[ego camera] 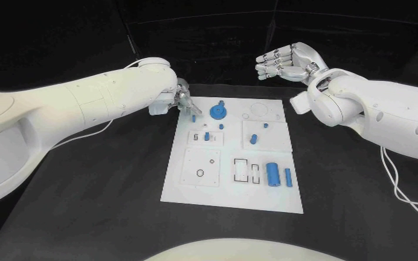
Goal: Assemble the parts on the task board
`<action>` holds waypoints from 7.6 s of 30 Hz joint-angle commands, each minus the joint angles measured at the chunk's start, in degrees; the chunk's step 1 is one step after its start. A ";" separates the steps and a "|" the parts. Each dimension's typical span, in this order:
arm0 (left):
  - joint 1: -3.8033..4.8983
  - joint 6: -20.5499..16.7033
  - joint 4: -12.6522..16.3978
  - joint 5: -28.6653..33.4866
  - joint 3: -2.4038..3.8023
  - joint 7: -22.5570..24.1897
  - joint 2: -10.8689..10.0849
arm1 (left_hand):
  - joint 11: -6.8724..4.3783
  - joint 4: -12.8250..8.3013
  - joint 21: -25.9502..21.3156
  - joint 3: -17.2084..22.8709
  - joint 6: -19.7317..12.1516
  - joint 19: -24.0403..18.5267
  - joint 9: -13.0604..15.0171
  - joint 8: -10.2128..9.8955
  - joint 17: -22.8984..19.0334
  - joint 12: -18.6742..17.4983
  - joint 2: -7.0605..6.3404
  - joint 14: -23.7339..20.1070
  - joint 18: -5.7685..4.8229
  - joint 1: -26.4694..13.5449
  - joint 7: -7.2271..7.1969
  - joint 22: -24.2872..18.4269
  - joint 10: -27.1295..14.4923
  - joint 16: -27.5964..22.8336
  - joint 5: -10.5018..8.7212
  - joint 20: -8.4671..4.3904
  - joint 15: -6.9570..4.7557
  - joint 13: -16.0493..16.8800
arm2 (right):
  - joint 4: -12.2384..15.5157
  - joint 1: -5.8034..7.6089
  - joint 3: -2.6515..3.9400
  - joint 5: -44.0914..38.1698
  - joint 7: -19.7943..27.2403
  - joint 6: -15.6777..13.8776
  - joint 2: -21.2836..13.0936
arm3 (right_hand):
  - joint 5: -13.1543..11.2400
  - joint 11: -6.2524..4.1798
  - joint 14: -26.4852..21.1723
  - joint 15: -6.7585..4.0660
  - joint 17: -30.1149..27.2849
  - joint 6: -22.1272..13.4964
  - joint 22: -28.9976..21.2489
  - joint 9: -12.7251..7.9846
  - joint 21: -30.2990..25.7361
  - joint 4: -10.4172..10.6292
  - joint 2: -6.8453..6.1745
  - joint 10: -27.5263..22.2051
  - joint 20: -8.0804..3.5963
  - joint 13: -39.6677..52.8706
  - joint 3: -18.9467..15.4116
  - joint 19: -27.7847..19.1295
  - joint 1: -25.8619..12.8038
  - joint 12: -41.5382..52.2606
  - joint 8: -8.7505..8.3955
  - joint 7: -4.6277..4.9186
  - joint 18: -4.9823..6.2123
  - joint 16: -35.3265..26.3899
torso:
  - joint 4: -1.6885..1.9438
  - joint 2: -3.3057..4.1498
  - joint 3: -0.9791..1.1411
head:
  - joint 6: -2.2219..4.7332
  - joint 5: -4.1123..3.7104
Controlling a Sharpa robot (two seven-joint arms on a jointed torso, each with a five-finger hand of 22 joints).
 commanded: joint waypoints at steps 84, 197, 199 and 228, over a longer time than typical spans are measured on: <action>-0.82 -3.72 2.97 5.12 0.09 3.29 -2.58 | -0.12 -14.59 -0.37 25.76 1.42 -0.24 -2.82 -1.09 15.09 -1.14 4.09 6.04 0.23 8.43 -0.04 0.23 0.04 0.18 -0.13 0.37 0.35 -1.57 | -0.46 0.08 0.04 0.19 0.18 1.22 0.63 | 0.43 0.17 0.24 0.15 -0.51 -0.43 0.03 -0.05 -0.47 0.02 0.95 -0.52 0.50 -0.01 -0.36 -0.05 -0.02 0.44 -0.23 -0.14 0.18 0.20 | 0.22 -0.09 0.03 | -0.31 0.22; -5.34 -15.41 26.53 -5.84 -0.23 2.33 -14.80 | -0.59 -16.15 0.45 32.26 1.90 0.44 -1.57 0.87 15.09 -0.41 0.34 6.04 -0.04 6.86 -0.52 1.71 1.83 0.18 -0.03 0.07 0.00 -0.98 | -1.66 -0.28 0.04 0.19 0.36 1.57 0.78 | 0.40 0.11 0.45 0.09 -1.46 -0.51 0.07 -0.03 -0.60 -0.64 1.13 -0.67 0.45 -0.02 -0.13 0.01 0.95 0.62 -0.19 -0.16 0.21 0.31 | 0.23 -0.10 0.13 | -0.87 1.05; -5.34 -15.35 26.51 -5.80 -0.23 2.31 -14.77 | -0.59 -16.15 0.45 32.26 1.90 0.44 -1.57 0.87 15.09 -0.41 0.34 6.04 -0.04 6.86 -0.52 1.71 1.83 0.18 -0.03 0.07 0.00 -0.98 | -1.68 -0.28 0.04 0.19 0.36 1.60 0.81 | 0.40 0.11 0.45 0.09 -1.46 -0.51 0.07 -0.03 -0.60 -0.64 1.13 -0.67 0.45 -0.02 -0.13 0.01 0.95 0.62 -0.19 -0.16 0.21 0.31 | 0.22 -0.12 0.12 | -0.88 1.06; -5.35 -10.88 25.90 -5.40 -0.26 1.49 -14.37 | -0.96 -15.84 0.52 34.72 2.81 0.57 -0.90 1.95 15.09 -1.03 -2.41 6.04 -0.08 4.94 -1.02 1.98 2.47 0.18 3.32 -0.14 -0.28 -1.57 | -1.87 -0.30 0.03 0.19 0.09 2.50 0.87 | 0.40 0.12 0.49 0.09 -1.58 -0.49 0.08 -0.03 -0.61 -0.60 1.19 -0.67 0.45 -0.02 -0.14 0.03 0.90 0.66 -0.18 -0.15 0.21 0.33 | 0.25 -0.14 0.11 | -1.03 1.01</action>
